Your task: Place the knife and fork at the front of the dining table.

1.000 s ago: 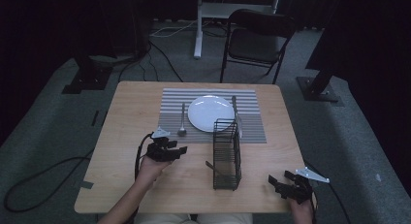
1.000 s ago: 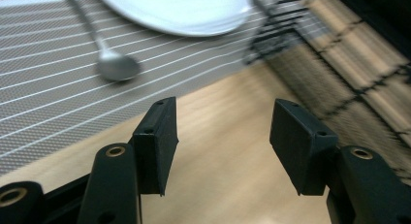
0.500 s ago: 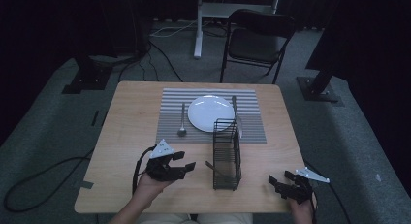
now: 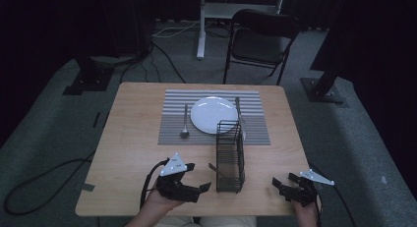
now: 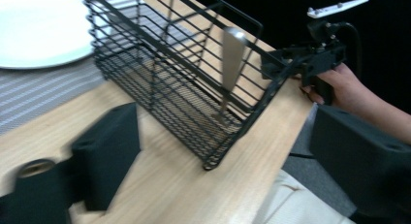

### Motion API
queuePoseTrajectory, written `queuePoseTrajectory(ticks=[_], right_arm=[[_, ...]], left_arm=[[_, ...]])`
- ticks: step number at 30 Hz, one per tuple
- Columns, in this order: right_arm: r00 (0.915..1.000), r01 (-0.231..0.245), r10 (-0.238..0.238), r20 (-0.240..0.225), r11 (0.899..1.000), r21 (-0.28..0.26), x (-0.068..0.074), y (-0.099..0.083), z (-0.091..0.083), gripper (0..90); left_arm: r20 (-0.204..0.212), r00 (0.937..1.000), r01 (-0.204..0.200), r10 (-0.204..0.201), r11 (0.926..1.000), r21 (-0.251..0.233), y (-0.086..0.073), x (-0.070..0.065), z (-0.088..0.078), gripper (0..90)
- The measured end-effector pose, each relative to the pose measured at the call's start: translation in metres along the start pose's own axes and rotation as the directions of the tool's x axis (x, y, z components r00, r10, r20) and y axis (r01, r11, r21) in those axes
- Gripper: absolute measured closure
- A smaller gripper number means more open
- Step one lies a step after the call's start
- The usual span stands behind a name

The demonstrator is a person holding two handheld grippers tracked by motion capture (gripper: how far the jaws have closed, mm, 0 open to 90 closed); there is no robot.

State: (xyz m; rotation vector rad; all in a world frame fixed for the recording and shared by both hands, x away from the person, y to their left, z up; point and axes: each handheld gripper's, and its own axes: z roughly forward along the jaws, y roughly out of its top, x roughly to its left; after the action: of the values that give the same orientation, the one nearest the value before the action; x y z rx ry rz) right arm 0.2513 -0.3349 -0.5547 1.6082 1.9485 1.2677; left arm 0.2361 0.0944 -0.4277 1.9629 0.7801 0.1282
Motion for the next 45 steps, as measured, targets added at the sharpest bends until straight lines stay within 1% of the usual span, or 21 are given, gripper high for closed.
queuePoseTrajectory(ticks=[3,6,9,10,11,12,15,16,17,18,21,23,24,25,26,29,30,32,35,39,45], right_arm=[[1.0,0.0,0.0,0.0,1.0,0.0,0.0,0.0,0.0,14.2],[1.0,-0.001,0.001,-0.001,1.0,-0.001,0.0,0.0,0.0,14.2],[1.0,-0.001,0.001,-0.001,1.0,-0.001,0.0,0.0,0.0,14.2],[1.0,-0.001,0.001,-0.002,1.0,-0.001,0.0,0.0,0.0,14.2],[1.0,-0.001,0.001,-0.002,1.0,-0.001,0.0,0.0,0.0,14.2],[1.0,-0.001,0.001,-0.003,1.0,0.0,0.0,0.0,0.0,14.2],[1.0,-0.001,0.001,-0.005,1.0,-0.001,0.0,0.0,0.0,14.2],[1.0,-0.003,0.003,-0.006,1.0,-0.002,0.0,0.0,-0.001,14.2],[1.0,-0.003,0.003,-0.006,1.0,-0.002,0.0,0.0,-0.001,14.2],[1.0,-0.003,0.003,-0.007,1.0,-0.003,0.0,0.0,-0.001,14.2],[1.0,-0.004,0.004,-0.008,1.0,-0.003,0.0,0.0,-0.001,14.2],[1.0,-0.002,0.002,-0.008,1.0,-0.003,0.0,0.0,-0.001,14.2],[1.0,-0.003,0.003,-0.008,1.0,-0.003,0.0,0.0,-0.001,14.2],[1.0,-0.003,0.003,-0.008,1.0,-0.003,0.0,0.0,-0.001,14.2],[1.0,-0.002,0.002,-0.008,1.0,-0.002,0.0,0.0,-0.001,14.2],[1.0,0.0,0.0,-0.007,1.0,-0.002,0.0,0.0,-0.001,14.2],[1.0,-0.001,0.001,-0.008,1.0,-0.002,0.0,0.0,-0.001,14.2],[1.0,-0.001,0.001,-0.008,1.0,-0.002,0.0,0.0,-0.001,14.2],[1.0,-0.001,0.001,-0.009,1.0,-0.003,0.0,0.0,-0.001,14.2],[1.0,-0.001,0.0,-0.009,1.0,-0.003,0.0,0.0,-0.001,14.2],[1.0,-0.001,0.001,-0.009,1.0,-0.003,0.0,0.0,0.0,14.2]], left_arm=[[0.029,0.9995,-0.016,0.016,0.9999,0.0,0.002,-0.007,0.005,10.6],[0.04,0.9988,-0.029,0.029,0.9996,-0.004,0.005,-0.013,0.009,11.0],[0.037,0.9983,-0.045,0.046,0.9988,-0.017,0.009,-0.017,0.013,15.1],[0.023,0.9983,-0.054,0.054,0.9984,-0.02,0.01,-0.018,0.015,15.2],[0.023,0.9983,-0.054,0.054,0.9984,-0.02,0.01,-0.018,0.015,17.5],[0.015,0.9979,-0.063,0.064,0.9975,-0.032,0.012,-0.019,0.019,23.6],[0.009,0.9978,-0.065,0.066,0.9973,-0.033,0.013,-0.019,0.023,25.3],[-0.009,0.9977,-0.067,0.066,0.9971,-0.035,0.013,-0.018,0.026,30.9],[-0.009,0.9977,-0.067,0.066,0.9971,-0.035,0.013,-0.018,0.026,33.5],[-0.005,0.9982,-0.06,0.06,0.9974,-0.038,0.012,-0.017,0.027,33.5],[-0.012,0.9991,-0.042,0.041,0.9982,-0.043,0.01,-0.011,0.03,46.7],[-0.021,0.9991,-0.038,0.037,0.9981,-0.047,0.009,-0.009,0.03,48.0],[-0.013,0.9992,-0.038,0.038,0.9983,-0.043,0.007,-0.008,0.033,54.4],[-0.013,0.9992,-0.038,0.038,0.9983,-0.043,0.007,-0.008,0.033,54.9],[-0.007,0.9991,-0.041,0.041,0.9986,-0.032,0.006,-0.007,0.036,59.7],[-0.005,0.9991,-0.042,0.042,0.9989,-0.022,0.004,-0.006,0.039,63.6],[-0.002,0.9993,-0.037,0.037,0.9989,-0.028,0.003,-0.005,0.041,69.4],[0.004,0.9993,-0.038,0.038,0.9986,-0.038,0.002,-0.004,0.042,71.9],[0.009,0.9992,-0.038,0.039,0.9981,-0.048,0.001,-0.004,0.043,80.0],[0.004,0.9996,-0.026,0.026,0.998,-0.057,0.001,-0.003,0.043,81.0],[-0.003,0.9989,-0.047,0.047,0.996,-0.075,0.005,-0.005,0.041,84.4]])
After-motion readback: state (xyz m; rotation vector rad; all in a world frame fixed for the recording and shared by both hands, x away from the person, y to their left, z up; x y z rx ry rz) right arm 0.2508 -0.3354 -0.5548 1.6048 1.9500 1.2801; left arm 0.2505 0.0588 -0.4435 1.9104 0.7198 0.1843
